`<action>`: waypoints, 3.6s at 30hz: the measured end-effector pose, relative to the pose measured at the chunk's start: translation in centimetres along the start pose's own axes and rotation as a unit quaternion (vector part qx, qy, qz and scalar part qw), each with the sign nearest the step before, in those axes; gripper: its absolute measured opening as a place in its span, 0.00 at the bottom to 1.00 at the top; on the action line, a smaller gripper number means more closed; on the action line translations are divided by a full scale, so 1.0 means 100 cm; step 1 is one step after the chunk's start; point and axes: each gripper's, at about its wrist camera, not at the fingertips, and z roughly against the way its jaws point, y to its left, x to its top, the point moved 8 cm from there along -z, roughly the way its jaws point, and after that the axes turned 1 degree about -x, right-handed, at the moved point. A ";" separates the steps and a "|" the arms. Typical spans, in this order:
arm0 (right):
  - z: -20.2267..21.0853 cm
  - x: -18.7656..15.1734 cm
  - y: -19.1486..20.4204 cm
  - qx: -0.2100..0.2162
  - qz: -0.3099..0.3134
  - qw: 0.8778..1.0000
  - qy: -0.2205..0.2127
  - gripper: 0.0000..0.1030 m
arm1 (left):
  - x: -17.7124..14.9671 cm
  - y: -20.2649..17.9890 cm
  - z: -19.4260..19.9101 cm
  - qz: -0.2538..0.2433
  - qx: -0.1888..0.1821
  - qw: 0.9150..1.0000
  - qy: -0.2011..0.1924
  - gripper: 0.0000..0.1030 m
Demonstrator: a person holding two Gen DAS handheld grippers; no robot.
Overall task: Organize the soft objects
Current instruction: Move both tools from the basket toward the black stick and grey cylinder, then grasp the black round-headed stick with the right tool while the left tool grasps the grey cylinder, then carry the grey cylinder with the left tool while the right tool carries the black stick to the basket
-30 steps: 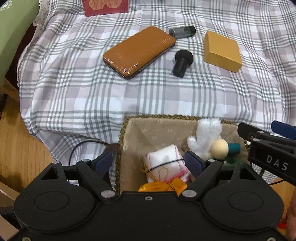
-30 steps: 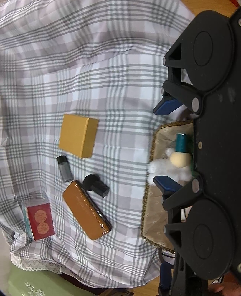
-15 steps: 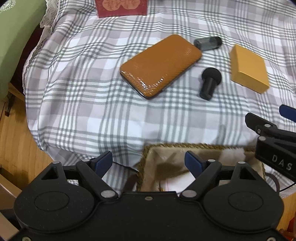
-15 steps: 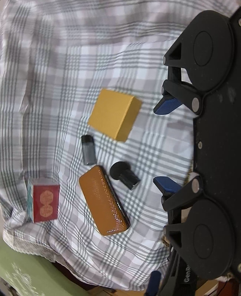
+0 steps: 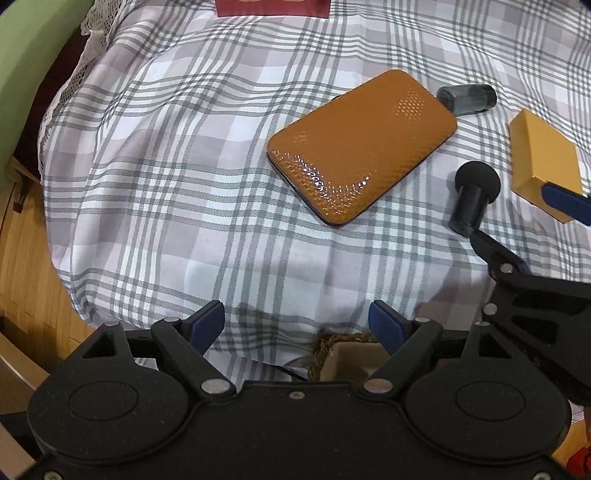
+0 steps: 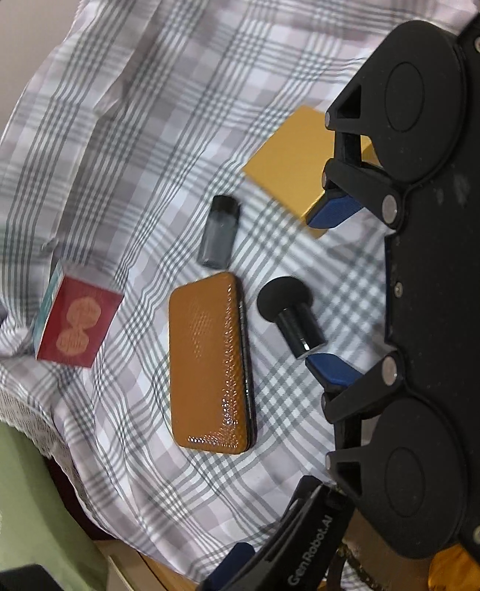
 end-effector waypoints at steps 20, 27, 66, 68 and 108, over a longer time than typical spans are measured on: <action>-0.033 0.017 0.024 0.027 0.074 0.996 -0.040 0.71 | -0.008 0.016 -0.005 0.012 0.003 1.000 0.012 0.79; -0.033 0.017 0.026 0.038 0.090 0.994 -0.046 0.70 | -0.010 0.011 -0.002 0.008 -0.001 1.000 0.009 0.79; 0.030 -0.066 -0.070 -0.055 -0.182 0.982 -0.011 0.54 | 0.150 -0.117 -0.011 0.049 -0.057 0.997 -0.036 0.80; 0.032 -0.068 -0.074 -0.055 -0.187 0.981 -0.012 0.54 | 0.154 -0.124 -0.018 0.063 -0.065 0.995 -0.030 0.80; 0.042 -0.073 -0.095 -0.071 -0.224 0.972 -0.023 0.54 | 0.174 -0.158 -0.032 0.036 -0.036 0.997 -0.054 0.66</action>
